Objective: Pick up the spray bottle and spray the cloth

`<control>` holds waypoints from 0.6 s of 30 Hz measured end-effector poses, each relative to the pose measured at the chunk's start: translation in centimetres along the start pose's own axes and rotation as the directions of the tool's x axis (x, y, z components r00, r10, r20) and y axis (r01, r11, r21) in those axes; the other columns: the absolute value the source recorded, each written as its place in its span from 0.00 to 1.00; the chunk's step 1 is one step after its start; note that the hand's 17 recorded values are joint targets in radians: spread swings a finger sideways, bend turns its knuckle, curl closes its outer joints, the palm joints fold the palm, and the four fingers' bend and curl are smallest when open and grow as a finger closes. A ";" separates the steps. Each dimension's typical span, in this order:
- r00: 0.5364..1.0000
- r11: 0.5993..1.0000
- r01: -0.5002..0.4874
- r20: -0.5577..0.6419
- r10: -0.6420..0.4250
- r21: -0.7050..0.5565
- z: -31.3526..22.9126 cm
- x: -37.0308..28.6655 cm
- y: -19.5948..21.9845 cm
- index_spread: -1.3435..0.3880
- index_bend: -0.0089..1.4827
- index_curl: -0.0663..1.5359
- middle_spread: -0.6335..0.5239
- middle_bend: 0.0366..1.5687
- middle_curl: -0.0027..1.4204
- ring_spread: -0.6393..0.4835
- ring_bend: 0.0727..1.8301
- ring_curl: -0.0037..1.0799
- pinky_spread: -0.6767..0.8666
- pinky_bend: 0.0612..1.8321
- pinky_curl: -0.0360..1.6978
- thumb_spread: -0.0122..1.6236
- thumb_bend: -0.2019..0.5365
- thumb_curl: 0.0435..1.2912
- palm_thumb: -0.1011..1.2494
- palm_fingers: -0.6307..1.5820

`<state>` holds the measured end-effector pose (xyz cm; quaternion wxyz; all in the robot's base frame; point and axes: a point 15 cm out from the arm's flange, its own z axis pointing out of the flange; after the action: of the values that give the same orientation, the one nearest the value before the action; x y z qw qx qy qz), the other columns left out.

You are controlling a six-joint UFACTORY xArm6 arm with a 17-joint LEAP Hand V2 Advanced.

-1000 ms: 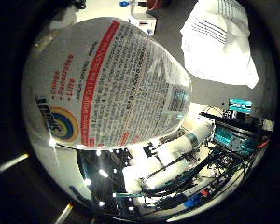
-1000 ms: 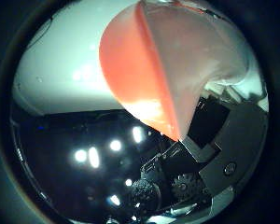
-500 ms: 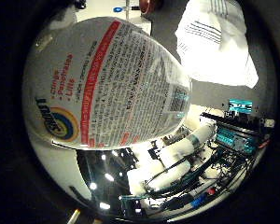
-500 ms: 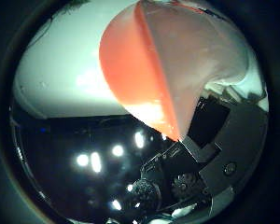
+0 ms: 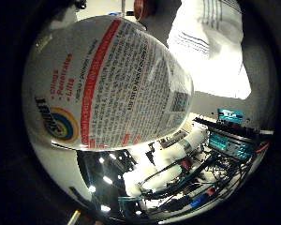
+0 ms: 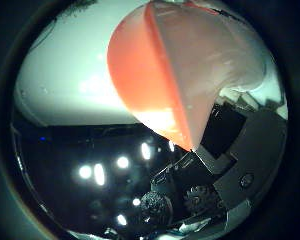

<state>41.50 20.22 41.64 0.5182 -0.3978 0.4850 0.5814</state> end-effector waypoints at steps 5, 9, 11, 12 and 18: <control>0.992 0.990 0.091 -0.079 -0.100 -0.112 4.6 -1.7 1.4 0.62 0.77 0.44 0.39 0.84 0.47 0.39 0.78 0.51 0.24 0.67 0.45 0.31 0.25 0.83 0.84 0.84; 0.970 0.952 0.188 -0.109 -0.219 -0.240 8.9 -3.3 3.6 0.62 0.77 0.44 0.40 0.84 0.47 0.39 0.78 0.52 0.24 0.67 0.45 0.31 0.25 0.83 0.84 0.84; 0.950 0.928 0.234 -0.133 -0.281 -0.291 10.7 -3.2 4.4 0.62 0.77 0.44 0.40 0.84 0.47 0.39 0.78 0.52 0.24 0.67 0.45 0.31 0.25 0.83 0.84 0.84; 0.942 0.919 0.250 -0.142 -0.303 -0.303 11.6 -2.9 4.5 0.62 0.77 0.44 0.40 0.84 0.47 0.39 0.78 0.52 0.24 0.67 0.45 0.31 0.25 0.83 0.84 0.84; 0.906 0.862 0.313 -0.147 -0.397 -0.398 17.2 -0.2 5.6 0.62 0.78 0.44 0.40 0.84 0.47 0.38 0.78 0.52 0.25 0.67 0.46 0.31 0.25 0.83 0.84 0.84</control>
<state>36.64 36.99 46.30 0.4757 -0.6329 0.3416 0.5065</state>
